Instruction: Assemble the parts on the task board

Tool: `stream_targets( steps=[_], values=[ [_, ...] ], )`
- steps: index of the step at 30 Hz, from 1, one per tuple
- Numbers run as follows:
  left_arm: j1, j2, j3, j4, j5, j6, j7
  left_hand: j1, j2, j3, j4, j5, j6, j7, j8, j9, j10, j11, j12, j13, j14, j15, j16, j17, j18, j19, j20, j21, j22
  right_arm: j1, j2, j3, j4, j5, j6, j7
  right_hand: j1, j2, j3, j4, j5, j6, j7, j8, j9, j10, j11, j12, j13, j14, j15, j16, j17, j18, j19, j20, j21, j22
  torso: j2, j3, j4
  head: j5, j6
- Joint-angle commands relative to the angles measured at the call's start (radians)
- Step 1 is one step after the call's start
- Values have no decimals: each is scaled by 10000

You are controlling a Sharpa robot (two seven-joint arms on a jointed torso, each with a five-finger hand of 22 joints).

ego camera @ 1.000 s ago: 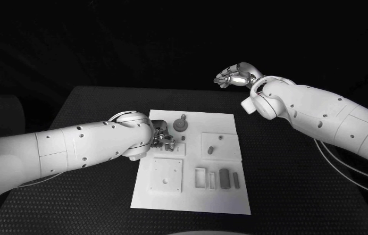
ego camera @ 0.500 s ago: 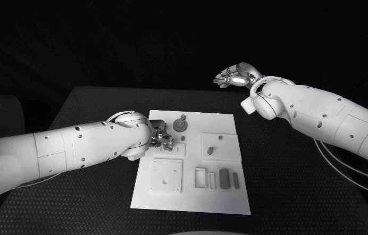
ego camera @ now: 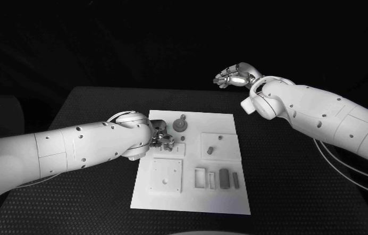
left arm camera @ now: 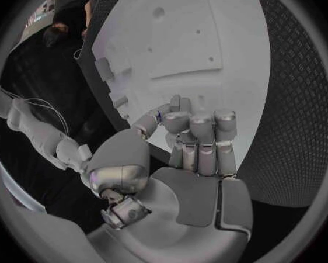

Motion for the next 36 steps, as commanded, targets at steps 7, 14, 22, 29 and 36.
stream_targets(
  steps=[7,14,22,29,36],
  values=[
    [-35,37,-25,73,-398,-134,0,10,125,293,-135,22,1563,-1021,69,-4,-304,-407,59,-26,361,-499,52,-24,167,-69,-1218,39,165,-2,22,6,-10,-37,142,50,51,34,-82,-1,48,-65,180,37,-15,65,-25,-62,-17,-19,51,-75,-18,-104,-83,21,-70,15,1,-2,1,0,9],
    [-37,-30,-24,171,-419,-425,116,10,127,308,-137,16,1562,-1023,75,1,-305,-409,64,-35,360,-498,60,-31,170,-69,-1220,43,165,-24,33,6,-29,-37,161,52,38,37,-93,7,56,-66,181,38,-19,69,-24,-73,-20,-20,53,-80,-20,-105,-86,23,-76,20,1,-6,-3,1,10],
    [-37,-144,-23,306,-384,-664,187,12,117,323,-140,17,1562,-1026,82,8,-305,-411,70,-44,361,-497,70,-38,173,-67,-1222,49,166,-34,13,6,-34,-37,163,51,25,41,-104,16,64,-67,181,39,-24,74,-23,-84,-23,-20,53,-85,-21,-105,-89,25,-82,26,6,-9,-2,-15,2],
    [-37,-167,-23,347,-383,-693,170,13,111,333,-142,19,1562,-1027,86,12,-305,-413,75,-50,361,-497,77,-44,176,-66,-1224,53,166,-35,-24,6,-17,-37,160,49,24,42,-108,16,69,-67,181,40,-26,76,-23,-90,-24,-21,53,-88,-22,-105,-92,25,-86,28,2,-5,3,-17,-14],
    [-40,-166,-23,340,-373,-656,163,12,118,345,-135,11,1554,-1026,86,14,-308,-412,77,-60,358,-497,81,-53,178,-64,-1225,58,166,-36,-6,5,-32,-37,176,47,21,40,-114,17,72,-67,180,42,-29,77,-23,-98,-26,-23,53,-92,-24,-105,-96,25,-91,32,1,-3,8,-15,-20]
  ],
)
